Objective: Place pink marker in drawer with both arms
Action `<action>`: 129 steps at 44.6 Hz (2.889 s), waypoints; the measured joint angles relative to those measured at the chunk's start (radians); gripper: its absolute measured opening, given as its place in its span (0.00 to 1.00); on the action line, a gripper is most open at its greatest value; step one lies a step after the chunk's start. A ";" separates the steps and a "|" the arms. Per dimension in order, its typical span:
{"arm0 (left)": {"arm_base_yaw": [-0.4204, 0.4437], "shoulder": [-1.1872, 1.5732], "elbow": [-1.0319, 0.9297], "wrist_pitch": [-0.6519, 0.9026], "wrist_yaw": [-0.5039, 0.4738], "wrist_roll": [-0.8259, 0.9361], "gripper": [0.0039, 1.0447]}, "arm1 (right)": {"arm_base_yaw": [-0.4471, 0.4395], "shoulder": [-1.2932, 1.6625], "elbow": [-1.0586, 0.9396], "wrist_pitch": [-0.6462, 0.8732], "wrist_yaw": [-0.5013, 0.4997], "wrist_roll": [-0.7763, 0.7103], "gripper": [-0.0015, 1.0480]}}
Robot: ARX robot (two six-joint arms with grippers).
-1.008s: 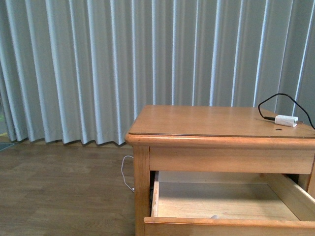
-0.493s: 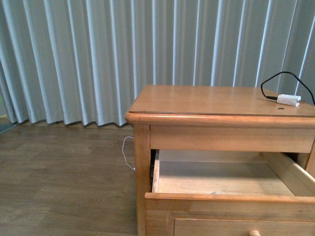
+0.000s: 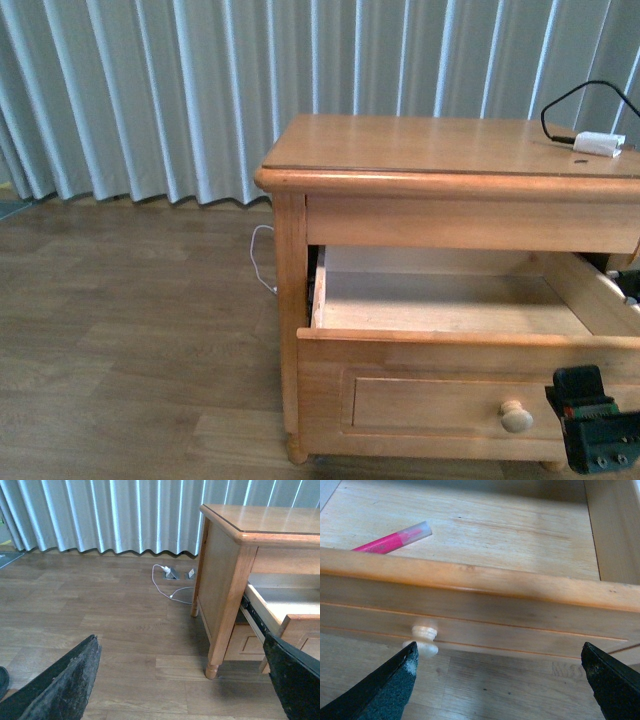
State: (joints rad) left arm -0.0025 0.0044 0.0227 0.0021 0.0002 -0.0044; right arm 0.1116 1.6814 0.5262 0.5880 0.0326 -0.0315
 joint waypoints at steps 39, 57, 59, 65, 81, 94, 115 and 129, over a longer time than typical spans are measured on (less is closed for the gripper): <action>0.000 0.000 0.000 0.000 0.000 0.000 0.94 | 0.019 0.464 0.449 0.191 0.105 0.203 0.91; 0.000 0.000 0.000 0.000 0.000 0.000 0.94 | 0.017 0.569 0.620 0.153 0.116 0.212 0.91; 0.000 0.000 0.000 0.000 0.000 0.000 0.94 | 0.014 0.577 0.636 0.142 0.111 0.211 0.91; 0.000 0.000 0.000 0.000 0.000 0.000 0.94 | 0.010 0.588 0.655 0.121 0.098 0.204 0.91; 0.000 0.000 0.000 0.000 0.000 0.000 0.94 | 0.000 0.597 0.674 0.111 0.068 0.188 0.91; 0.000 0.000 0.000 0.000 0.000 0.000 0.94 | -0.005 0.604 0.695 0.103 0.059 0.182 0.91; 0.000 0.000 0.000 0.000 0.000 0.000 0.94 | -0.026 0.301 0.361 0.097 -0.016 0.178 0.91; 0.000 0.000 0.000 0.000 0.000 0.000 0.94 | -0.135 -0.432 -0.079 -0.220 -0.135 0.160 0.91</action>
State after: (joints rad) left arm -0.0025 0.0044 0.0227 0.0017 0.0002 -0.0040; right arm -0.0235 1.2495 0.4469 0.3679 -0.1028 0.1284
